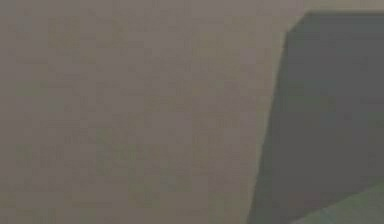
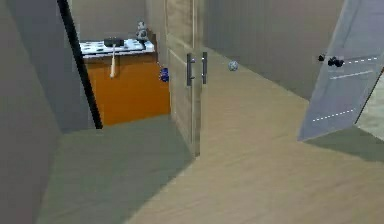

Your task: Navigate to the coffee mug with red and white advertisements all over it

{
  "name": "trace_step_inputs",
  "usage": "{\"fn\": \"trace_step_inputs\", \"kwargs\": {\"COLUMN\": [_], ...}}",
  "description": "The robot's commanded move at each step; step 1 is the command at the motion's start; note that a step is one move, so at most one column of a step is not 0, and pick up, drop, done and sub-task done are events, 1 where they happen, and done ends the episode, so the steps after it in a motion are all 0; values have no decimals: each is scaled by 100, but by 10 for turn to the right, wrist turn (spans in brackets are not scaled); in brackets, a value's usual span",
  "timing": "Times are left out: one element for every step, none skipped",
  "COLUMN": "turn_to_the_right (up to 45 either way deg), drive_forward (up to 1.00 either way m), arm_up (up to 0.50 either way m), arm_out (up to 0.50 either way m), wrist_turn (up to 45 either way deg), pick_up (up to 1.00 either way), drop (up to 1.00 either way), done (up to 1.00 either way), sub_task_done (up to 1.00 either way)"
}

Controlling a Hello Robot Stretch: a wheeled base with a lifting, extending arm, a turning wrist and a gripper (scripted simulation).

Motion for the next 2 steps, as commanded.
{"fn": "trace_step_inputs", "kwargs": {"turn_to_the_right": [-450,-300], "drive_forward": [0,0], "arm_up": [0,0], "arm_out": [0,0], "wrist_turn": [0,0], "pick_up": [0,0], "drop": [0,0], "done": [0,0], "sub_task_done": [0,0]}}
